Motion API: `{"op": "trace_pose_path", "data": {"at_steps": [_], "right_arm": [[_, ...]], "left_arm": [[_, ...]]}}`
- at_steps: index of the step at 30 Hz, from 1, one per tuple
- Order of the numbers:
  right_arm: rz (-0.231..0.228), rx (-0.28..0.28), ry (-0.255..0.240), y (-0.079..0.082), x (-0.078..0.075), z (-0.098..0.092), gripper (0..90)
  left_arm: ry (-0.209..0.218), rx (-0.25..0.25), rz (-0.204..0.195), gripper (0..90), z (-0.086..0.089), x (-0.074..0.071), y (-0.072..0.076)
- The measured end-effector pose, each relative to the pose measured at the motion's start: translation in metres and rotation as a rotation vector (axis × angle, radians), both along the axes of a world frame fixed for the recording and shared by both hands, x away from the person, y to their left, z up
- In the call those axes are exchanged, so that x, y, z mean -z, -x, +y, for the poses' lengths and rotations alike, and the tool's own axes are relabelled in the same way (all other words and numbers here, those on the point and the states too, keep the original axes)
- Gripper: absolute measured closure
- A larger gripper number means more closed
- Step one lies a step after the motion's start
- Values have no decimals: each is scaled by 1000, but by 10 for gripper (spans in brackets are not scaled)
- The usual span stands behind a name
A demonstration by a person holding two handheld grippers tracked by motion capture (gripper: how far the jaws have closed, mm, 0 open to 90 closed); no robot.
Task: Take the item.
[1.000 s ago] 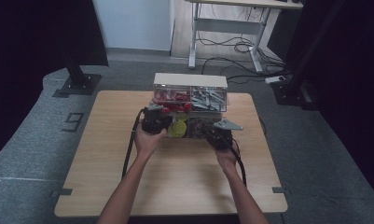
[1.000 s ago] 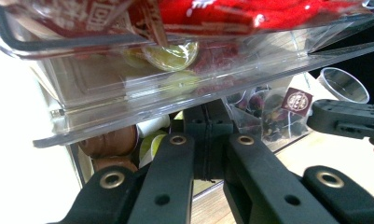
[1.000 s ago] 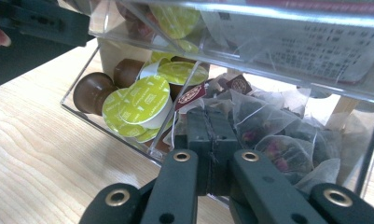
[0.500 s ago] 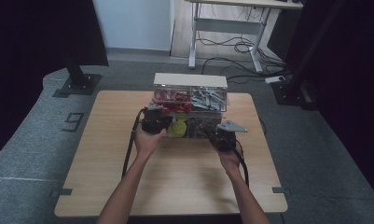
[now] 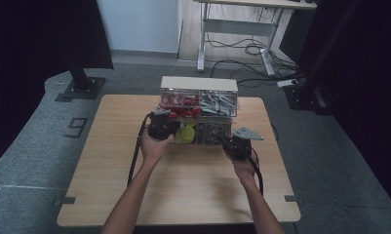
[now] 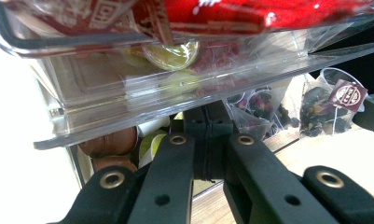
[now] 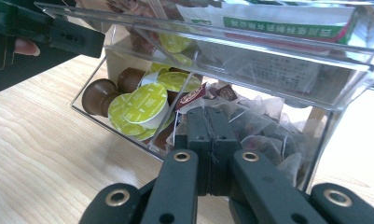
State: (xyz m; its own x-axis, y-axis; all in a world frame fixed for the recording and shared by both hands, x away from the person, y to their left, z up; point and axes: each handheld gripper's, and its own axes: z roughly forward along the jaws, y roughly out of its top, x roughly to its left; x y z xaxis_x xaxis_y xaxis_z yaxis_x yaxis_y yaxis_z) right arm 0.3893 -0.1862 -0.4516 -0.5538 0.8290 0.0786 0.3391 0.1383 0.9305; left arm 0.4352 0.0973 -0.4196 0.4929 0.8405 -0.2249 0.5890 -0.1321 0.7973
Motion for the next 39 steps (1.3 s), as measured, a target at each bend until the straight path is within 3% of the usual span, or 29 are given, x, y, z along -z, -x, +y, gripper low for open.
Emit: {"op": "trace_pose_path", "data": {"at_steps": [22, 39], "right_arm": [[-16, 39, -2, 4, -9, -23, 894], [-5, 101, 4, 5, -11, -52, 894]], "left_arm": [[-1, -4, 6, 900, -1, 0, -1], [-19, -17, 2, 900, -3, 1, -1]]}}
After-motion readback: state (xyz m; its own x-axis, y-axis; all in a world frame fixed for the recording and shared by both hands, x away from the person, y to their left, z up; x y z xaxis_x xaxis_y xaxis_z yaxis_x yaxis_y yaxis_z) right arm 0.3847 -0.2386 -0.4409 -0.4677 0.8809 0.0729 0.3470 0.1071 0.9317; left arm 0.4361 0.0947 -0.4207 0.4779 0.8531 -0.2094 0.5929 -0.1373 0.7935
